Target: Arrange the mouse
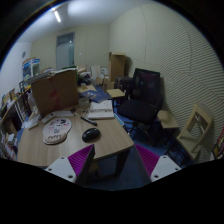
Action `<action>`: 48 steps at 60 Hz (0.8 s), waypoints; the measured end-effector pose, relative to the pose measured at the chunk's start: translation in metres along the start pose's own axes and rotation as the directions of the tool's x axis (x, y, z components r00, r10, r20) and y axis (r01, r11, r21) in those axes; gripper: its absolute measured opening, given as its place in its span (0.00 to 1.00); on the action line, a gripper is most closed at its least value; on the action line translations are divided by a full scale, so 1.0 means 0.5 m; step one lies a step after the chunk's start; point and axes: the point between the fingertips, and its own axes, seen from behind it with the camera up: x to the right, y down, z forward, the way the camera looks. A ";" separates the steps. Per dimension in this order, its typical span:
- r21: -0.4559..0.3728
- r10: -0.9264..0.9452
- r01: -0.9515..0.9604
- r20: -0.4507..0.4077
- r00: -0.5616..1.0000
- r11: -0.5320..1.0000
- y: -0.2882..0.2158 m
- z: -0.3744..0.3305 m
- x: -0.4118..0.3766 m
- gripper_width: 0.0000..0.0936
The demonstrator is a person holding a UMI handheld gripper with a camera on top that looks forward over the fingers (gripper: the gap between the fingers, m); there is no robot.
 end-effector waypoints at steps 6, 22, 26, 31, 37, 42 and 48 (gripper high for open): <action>0.001 0.004 -0.004 0.033 0.999 1.000 0.004 0.021 -0.013 0.84; -0.016 -0.020 0.024 0.242 0.970 1.000 0.049 0.199 -0.133 0.84; -0.043 -0.042 0.056 0.282 0.958 0.997 0.069 0.259 -0.185 0.84; -0.079 -0.090 0.123 0.335 0.938 0.989 0.103 0.326 -0.227 0.83; -0.099 -0.126 0.171 0.356 0.926 0.980 0.129 0.383 -0.247 0.84; -0.122 -0.124 0.178 0.360 0.925 0.976 0.139 0.425 -0.251 0.84; -0.113 -0.142 0.193 0.358 0.923 0.975 0.127 0.467 -0.260 0.84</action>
